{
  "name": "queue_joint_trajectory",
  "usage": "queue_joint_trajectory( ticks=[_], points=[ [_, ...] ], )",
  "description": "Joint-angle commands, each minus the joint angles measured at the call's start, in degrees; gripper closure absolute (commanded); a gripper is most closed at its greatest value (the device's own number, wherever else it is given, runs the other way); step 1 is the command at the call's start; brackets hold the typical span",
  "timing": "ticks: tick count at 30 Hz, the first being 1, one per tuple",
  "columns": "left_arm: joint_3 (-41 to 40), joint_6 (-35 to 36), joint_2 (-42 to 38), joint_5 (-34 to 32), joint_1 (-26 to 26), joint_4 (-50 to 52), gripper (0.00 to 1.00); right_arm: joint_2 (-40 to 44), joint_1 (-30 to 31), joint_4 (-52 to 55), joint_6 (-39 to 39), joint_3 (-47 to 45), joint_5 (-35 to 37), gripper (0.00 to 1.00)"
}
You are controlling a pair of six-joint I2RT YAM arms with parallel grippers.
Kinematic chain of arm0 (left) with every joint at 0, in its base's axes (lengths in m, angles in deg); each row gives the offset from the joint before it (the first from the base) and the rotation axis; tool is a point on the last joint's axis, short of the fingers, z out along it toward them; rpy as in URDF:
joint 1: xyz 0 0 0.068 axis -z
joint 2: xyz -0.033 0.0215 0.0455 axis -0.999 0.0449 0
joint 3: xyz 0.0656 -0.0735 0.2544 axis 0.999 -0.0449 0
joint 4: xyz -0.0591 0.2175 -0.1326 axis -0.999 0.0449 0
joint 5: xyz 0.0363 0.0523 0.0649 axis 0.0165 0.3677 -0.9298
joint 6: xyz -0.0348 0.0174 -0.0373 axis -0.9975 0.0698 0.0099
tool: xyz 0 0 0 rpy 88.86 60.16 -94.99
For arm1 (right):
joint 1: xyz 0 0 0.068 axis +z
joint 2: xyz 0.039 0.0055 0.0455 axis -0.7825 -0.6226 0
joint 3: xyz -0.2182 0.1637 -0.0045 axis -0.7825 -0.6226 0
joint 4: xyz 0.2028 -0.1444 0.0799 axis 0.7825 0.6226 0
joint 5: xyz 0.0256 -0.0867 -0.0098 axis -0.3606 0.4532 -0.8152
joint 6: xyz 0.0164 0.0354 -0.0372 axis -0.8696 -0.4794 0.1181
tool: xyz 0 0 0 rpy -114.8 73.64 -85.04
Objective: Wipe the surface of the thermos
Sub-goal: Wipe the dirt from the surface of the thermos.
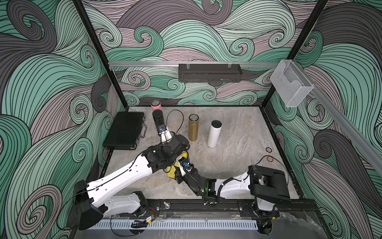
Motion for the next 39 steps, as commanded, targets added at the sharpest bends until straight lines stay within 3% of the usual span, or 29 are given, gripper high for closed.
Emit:
queue_joint_trajectory(
  ticks=[1, 6, 15, 25, 32, 39],
  points=[
    [2.4, 0.5, -0.7, -2.9, 0.2, -2.4, 1.0, 3.6, -0.4, 2.9, -6.8, -3.5, 3.9, 1.0],
    [2.2, 0.9, -0.7, -3.0, 0.2, -2.9, 1.0, 6.2, -0.8, 3.6, -6.9, -5.5, 5.1, 1.0],
    [2.4, 0.6, 0.4, -1.2, 0.1, -4.9, 1.0, -0.8, -2.2, -2.2, 0.9, 6.5, -0.1, 1.0],
    [1.9, 2.6, -2.1, -2.4, -0.1, -6.0, 1.0, -1.7, -4.1, 0.6, -9.4, 1.4, 4.1, 1.0],
    [-0.7, 12.6, -3.9, -1.3, -1.3, -11.1, 1.0, 7.6, -4.2, 12.6, -16.1, -5.1, 5.5, 1.0],
    [-6.0, 36.6, -4.1, 7.5, -1.8, -19.5, 1.0, 35.9, -4.3, 53.6, -26.0, -4.2, -1.7, 1.0]
  ],
)
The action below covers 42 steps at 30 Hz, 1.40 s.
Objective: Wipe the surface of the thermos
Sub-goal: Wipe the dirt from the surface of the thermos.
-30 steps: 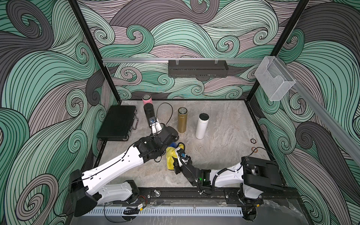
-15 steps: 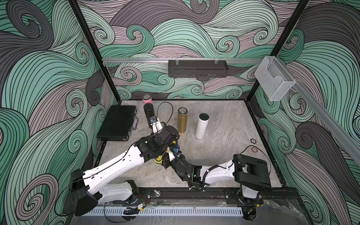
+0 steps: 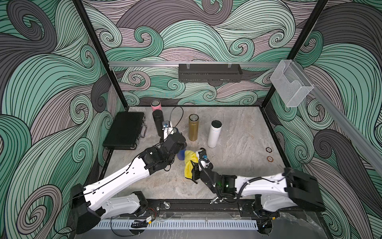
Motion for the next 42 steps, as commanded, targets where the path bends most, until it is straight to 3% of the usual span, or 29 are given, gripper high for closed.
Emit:
queue_joint_trajectory(
  ticks=[1, 6, 9, 13, 21, 30, 42],
  points=[
    [-3.8, 16.6, -2.1, 6.7, -0.5, -10.0, 1.0, 12.2, -0.5, 24.4, -7.1, 1.9, -3.1, 1.0],
    [-18.7, 29.7, -7.9, 16.3, -1.0, -35.0, 1.0, 26.3, -3.0, 41.3, -7.6, 6.4, -6.9, 1.0],
    [-20.3, 36.0, -7.7, 24.1, -2.5, -39.0, 1.0, 29.8, -9.9, 44.6, -7.4, 11.2, -15.3, 1.0],
    [-20.3, 37.2, -6.1, 30.7, -4.9, -40.7, 1.0, 25.4, -23.2, 45.8, -6.7, 19.1, -31.7, 1.0],
    [-22.7, 36.3, -4.4, 34.4, -7.0, -44.8, 1.0, 7.5, -35.5, 41.7, -3.7, 33.0, -48.0, 1.0],
    [-23.7, 36.1, -2.9, 34.8, -8.2, -46.0, 1.0, -12.3, -36.3, 40.7, -4.2, 47.4, -58.3, 1.0],
    [-21.3, 34.9, 3.4, 34.1, -9.3, -46.2, 1.0, -21.7, -31.9, 30.2, -9.6, 47.0, -67.0, 1.0]
  ],
)
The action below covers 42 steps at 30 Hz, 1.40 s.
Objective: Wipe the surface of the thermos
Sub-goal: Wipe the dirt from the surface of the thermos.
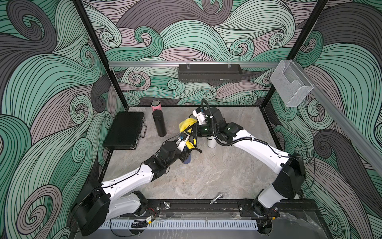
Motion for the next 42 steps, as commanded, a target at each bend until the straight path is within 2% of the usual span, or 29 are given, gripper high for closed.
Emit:
queue_joint_trajectory(
  ticks=[1, 6, 10, 16, 20, 27, 32, 42],
  points=[
    [3.5, -0.2, 1.5, 0.1, -0.6, -3.8, 1.0, -0.3, 1.7, -5.8, -3.1, -1.3, -4.7, 1.0],
    [3.7, -1.8, 3.2, -1.2, -1.3, -4.8, 1.0, 1.9, 3.0, -7.9, -6.3, -7.9, -5.9, 1.0],
    [3.5, -2.9, 3.2, -1.6, -2.7, -4.5, 1.0, 7.0, 3.1, -6.5, -7.3, -13.9, -4.8, 1.0],
    [2.7, -2.7, 1.2, 2.2, -3.1, -3.8, 1.0, 12.3, 3.1, -3.8, -6.8, -17.5, -1.7, 1.0],
    [2.7, -3.1, -0.1, 6.5, -3.1, -2.5, 1.0, 8.7, 1.7, -4.4, -5.3, -13.1, -1.6, 1.0],
    [1.7, -3.7, -1.9, 9.4, -2.9, -1.1, 1.0, -2.3, -0.2, -5.8, -3.6, -1.3, -4.3, 1.0],
    [1.2, -4.8, -2.2, 6.5, -2.8, -0.7, 1.0, -5.6, 1.1, -5.0, -3.2, 1.6, -5.5, 1.0],
    [1.3, -5.5, -1.8, 0.5, -2.9, -0.1, 1.0, 4.5, 5.1, -2.7, -4.3, -12.5, -1.6, 1.0]
  ],
)
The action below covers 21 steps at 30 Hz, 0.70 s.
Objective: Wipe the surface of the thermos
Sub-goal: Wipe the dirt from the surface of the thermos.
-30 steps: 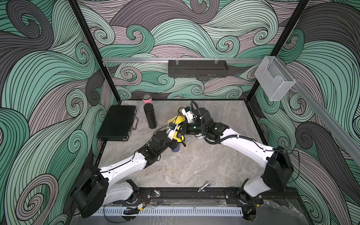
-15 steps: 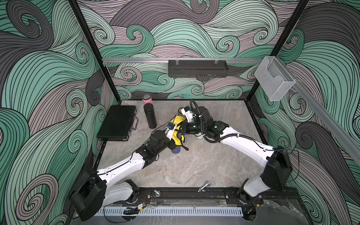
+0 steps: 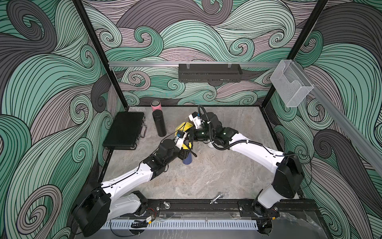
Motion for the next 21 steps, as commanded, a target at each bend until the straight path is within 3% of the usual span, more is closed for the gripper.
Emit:
queue_joint_trajectory(
  ticks=[1, 10, 21],
  points=[
    [0.8, -0.8, -0.9, -3.4, -0.2, -2.0, 1.0, 3.2, 2.9, 5.9, -0.2, -6.0, 0.4, 1.0],
    [0.0, -1.0, -1.4, -2.1, -0.2, -1.5, 1.0, 10.8, 1.8, 7.5, 0.8, -11.3, 10.3, 1.0],
    [-1.4, -1.2, -3.5, -0.8, -0.1, -0.2, 1.0, -4.9, 0.1, 7.7, 6.7, 7.3, 8.2, 1.0]
  ],
)
